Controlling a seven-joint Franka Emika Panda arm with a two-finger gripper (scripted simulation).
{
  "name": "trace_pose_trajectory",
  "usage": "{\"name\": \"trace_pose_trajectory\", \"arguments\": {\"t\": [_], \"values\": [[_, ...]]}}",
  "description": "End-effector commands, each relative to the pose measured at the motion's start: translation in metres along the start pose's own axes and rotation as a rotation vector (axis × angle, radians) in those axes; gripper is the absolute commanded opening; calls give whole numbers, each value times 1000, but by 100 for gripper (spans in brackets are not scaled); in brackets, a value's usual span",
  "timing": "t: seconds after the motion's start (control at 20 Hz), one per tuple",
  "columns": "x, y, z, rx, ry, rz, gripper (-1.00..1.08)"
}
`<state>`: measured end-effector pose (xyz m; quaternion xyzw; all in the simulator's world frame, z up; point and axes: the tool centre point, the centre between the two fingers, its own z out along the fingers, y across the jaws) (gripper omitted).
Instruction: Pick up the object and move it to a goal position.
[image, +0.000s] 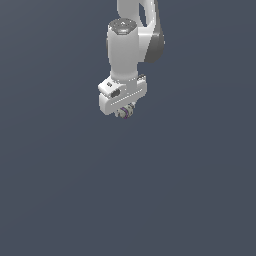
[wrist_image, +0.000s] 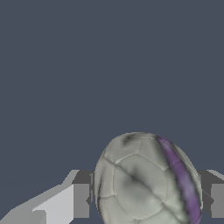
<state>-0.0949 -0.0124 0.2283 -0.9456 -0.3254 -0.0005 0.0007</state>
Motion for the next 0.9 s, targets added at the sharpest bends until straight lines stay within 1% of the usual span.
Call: {"name": "trace_pose_trajectory", "arguments": {"t": [0.0,0.2,0.4,0.6,0.85], "values": [[-1,2,-24,0,0,0,-100],[-2,6,-53,0,0,0,-100],[-3,9,-75,0,0,0,-100],[-3,11,-88,0,-1,1,-100],[-2,13,-93,-1,-1,1,-100]]}}
